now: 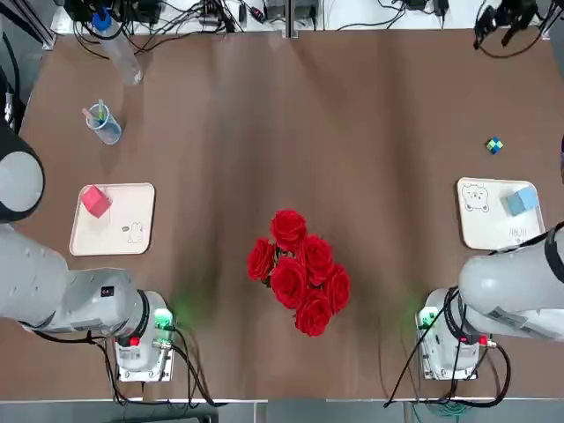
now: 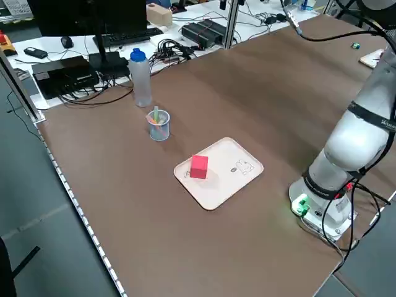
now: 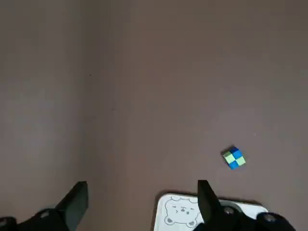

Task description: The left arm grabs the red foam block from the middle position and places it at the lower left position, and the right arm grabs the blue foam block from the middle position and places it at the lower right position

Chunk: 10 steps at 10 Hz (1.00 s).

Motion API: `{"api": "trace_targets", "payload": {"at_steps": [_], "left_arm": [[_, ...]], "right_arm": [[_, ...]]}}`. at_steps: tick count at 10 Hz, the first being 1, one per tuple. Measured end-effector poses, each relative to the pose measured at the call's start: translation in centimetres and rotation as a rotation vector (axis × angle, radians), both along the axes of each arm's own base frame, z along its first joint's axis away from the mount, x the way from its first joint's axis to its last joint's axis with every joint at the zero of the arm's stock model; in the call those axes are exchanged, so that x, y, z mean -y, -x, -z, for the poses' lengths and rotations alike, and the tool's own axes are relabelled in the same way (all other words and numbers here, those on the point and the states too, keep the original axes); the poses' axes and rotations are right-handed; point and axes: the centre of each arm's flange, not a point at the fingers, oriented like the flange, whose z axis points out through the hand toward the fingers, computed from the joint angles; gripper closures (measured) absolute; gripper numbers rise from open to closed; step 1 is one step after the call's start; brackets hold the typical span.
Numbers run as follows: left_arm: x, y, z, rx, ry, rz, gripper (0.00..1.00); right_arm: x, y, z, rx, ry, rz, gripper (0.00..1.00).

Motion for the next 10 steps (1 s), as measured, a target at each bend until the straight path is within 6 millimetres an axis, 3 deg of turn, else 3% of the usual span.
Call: {"api": "trace_targets", "payload": {"at_steps": [4, 7, 10], "left_arm": [[-0.1, 0.0, 0.0, 0.0, 0.0, -0.001, 0.0], [-0.1, 0.0, 0.0, 0.001, 0.0, 0.001, 0.0], [0.0, 0.0, -0.1, 0.003, 0.0, 0.003, 0.0]], "right_arm": [[-5.2, -0.4, -6.1, 0.024, 0.009, 0.076, 0.0], [-6.1, 0.7, -10.8, 0.062, 0.026, 0.185, 0.0], [-6.1, 2.4, -13.0, 0.08, 0.026, 0.194, 0.0]]}}
